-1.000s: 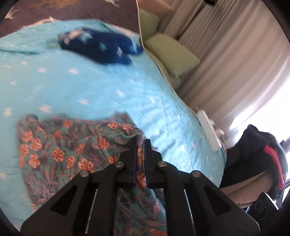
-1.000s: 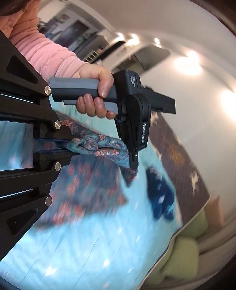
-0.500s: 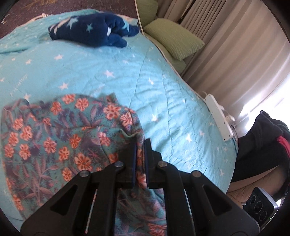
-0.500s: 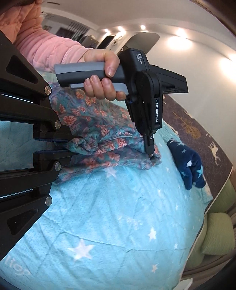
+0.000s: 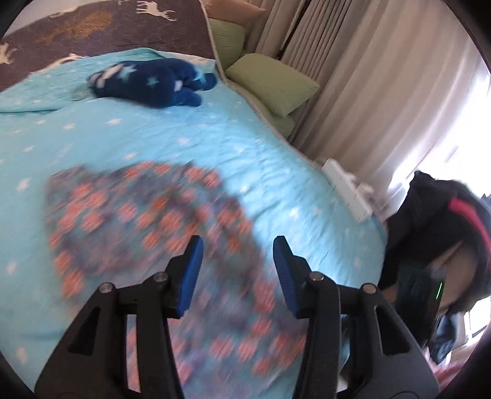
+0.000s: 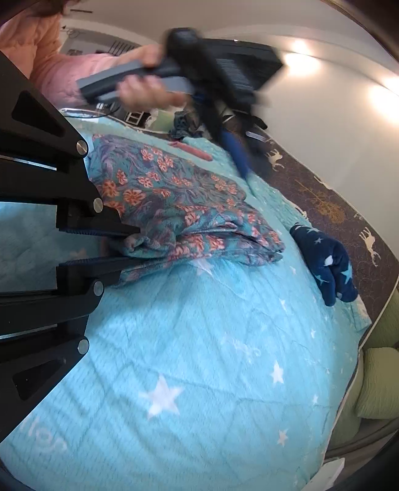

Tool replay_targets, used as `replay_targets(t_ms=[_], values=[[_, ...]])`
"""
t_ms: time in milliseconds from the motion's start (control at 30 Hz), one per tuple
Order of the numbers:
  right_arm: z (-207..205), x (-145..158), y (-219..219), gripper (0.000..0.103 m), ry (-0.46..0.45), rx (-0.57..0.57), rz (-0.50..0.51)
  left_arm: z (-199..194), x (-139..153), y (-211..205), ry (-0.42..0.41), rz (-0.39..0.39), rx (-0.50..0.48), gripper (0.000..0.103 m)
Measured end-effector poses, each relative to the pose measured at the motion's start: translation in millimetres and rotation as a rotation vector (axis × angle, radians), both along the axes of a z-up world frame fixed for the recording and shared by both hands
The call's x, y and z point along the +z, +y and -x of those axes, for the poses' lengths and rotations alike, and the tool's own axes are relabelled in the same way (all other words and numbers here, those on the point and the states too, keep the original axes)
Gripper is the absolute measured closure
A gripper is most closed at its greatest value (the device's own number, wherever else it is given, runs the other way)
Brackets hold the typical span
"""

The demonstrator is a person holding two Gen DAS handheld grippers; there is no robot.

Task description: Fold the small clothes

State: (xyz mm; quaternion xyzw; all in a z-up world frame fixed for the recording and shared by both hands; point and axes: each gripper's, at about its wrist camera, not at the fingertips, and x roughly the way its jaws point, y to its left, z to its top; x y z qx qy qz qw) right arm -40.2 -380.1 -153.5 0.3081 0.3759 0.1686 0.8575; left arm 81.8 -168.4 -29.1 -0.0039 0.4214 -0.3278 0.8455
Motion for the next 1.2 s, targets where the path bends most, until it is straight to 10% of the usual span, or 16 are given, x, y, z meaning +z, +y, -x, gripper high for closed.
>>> replay_targets(t_ms=[333, 567, 867, 1200], values=[[-1, 24, -24, 0.079, -0.048, -0.064, 0.056, 96, -24, 107, -0.044, -0.188, 0.183, 0.046], [-16, 23, 8, 0.077, -0.043, 0.03, 0.076, 119, -57, 79, -0.07, -0.252, 0.153, 0.039], [-8, 17, 20, 0.065, -0.025, 0.024, 0.135, 100, -77, 53, -0.132, -0.335, 0.377, 0.037], [-5, 2, 17, 0.063, 0.019, 0.03, 0.145, 109, -62, 60, -0.194, -0.281, 0.425, 0.037]])
